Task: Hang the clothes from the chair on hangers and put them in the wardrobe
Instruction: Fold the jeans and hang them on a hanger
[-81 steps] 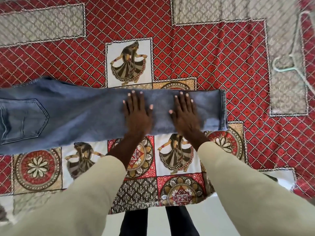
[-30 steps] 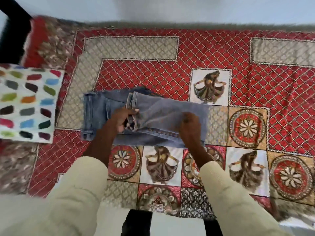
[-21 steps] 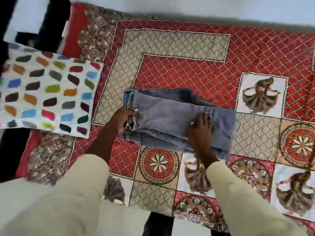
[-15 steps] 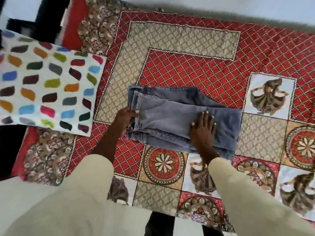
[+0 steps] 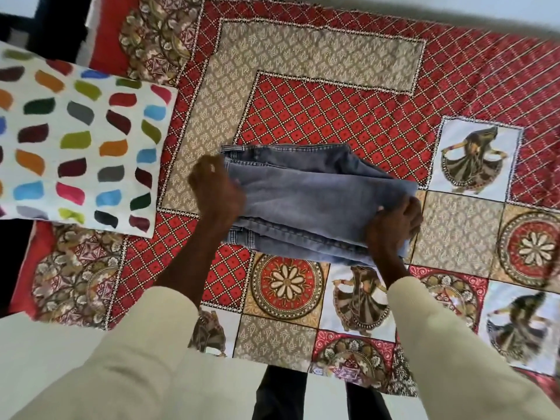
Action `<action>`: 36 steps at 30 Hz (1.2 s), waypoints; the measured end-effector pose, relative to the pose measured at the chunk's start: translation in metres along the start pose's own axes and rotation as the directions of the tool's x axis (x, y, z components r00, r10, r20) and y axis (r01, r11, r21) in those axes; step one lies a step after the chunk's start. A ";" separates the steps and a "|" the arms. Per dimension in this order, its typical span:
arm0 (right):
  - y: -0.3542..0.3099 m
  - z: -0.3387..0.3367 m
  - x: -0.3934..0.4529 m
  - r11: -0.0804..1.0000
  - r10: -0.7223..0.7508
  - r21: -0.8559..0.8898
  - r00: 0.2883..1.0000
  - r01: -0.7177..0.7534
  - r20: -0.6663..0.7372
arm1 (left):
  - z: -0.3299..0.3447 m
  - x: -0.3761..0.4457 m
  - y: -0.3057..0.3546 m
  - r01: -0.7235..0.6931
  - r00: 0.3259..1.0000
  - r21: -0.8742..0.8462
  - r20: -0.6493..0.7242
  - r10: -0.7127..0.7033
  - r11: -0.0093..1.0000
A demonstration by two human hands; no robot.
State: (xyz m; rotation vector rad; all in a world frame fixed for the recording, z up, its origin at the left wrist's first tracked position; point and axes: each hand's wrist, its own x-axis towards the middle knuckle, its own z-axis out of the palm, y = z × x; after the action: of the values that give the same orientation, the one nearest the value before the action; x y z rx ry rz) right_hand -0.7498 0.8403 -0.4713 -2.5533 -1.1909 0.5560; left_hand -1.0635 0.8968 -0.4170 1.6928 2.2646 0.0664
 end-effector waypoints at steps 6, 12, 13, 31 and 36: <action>0.016 -0.017 0.050 0.962 -0.189 -0.160 0.965 0.219 0.185 | 0.068 -0.063 0.061 -0.806 0.506 -0.046 0.465 0.726 0.591; 0.015 -0.033 0.109 0.902 -0.329 -0.172 0.889 0.396 0.319 | 0.106 -0.077 0.041 -0.791 0.542 -0.069 0.382 0.749 0.608; 0.013 -0.032 0.115 0.904 -0.346 -0.153 0.893 0.400 0.289 | 0.108 -0.077 0.042 -0.780 0.549 -0.086 0.380 0.744 0.620; 0.118 -0.014 -0.048 0.887 0.201 0.400 0.972 -0.233 0.119 | 0.128 -0.099 0.163 -0.652 0.593 0.115 0.693 0.410 0.750; 0.118 -0.029 -0.047 0.954 -0.018 0.297 0.982 -0.040 0.189 | 0.123 -0.099 0.178 -0.541 0.673 0.051 0.626 0.395 0.840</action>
State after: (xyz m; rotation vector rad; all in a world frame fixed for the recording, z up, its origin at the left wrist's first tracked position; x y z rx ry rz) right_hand -0.6854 0.7277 -0.4811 -2.2903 -1.0562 0.9258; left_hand -0.8394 0.8382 -0.4727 2.0196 1.3685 -0.5682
